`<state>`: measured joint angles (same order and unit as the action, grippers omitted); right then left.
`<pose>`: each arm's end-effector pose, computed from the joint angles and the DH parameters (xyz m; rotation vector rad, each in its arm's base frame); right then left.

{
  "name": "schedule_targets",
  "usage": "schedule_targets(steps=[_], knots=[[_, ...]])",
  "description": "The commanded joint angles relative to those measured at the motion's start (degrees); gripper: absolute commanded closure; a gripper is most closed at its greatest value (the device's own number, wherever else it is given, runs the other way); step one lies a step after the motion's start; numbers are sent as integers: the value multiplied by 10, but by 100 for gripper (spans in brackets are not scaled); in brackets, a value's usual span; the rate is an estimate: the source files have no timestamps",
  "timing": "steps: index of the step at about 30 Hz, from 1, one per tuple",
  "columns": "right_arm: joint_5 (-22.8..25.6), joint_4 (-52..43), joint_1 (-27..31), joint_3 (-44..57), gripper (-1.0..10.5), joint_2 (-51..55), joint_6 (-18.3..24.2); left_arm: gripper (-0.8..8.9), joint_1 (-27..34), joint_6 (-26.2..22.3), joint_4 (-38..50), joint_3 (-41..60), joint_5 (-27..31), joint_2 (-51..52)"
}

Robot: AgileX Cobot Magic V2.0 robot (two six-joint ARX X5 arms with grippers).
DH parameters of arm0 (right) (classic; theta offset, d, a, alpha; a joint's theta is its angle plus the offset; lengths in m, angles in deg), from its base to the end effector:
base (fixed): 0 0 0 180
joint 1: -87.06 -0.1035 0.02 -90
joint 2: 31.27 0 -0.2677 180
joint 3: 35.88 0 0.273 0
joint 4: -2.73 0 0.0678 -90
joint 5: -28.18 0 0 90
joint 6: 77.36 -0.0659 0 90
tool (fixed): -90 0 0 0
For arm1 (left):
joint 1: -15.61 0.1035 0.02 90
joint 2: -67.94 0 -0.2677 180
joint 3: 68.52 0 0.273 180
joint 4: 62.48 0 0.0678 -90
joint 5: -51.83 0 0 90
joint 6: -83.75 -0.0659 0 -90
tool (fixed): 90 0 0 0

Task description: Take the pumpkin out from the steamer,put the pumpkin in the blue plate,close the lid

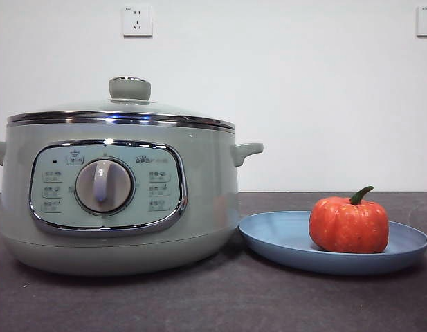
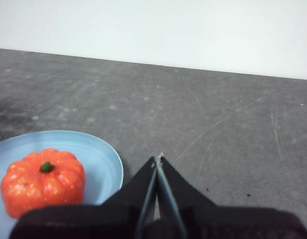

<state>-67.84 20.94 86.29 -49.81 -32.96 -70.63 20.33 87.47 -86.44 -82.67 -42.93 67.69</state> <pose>0.1517 0.0090 0.1554 -0.1124 0.0971 0.1244 0.1487 0.0068 0.1469 -0.0793 0.1750 0.0050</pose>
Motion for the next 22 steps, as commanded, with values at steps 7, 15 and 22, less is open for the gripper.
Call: schedule_targets(steps=[7,15,22], knots=[[2,47,1,8,946,14,-26,817,2,6,0,9,0,2],[4,48,0,7,946,-2,-131,817,2,6,0,9,0,2],[4,48,0,7,946,-2,-131,817,2,6,0,9,0,2]])
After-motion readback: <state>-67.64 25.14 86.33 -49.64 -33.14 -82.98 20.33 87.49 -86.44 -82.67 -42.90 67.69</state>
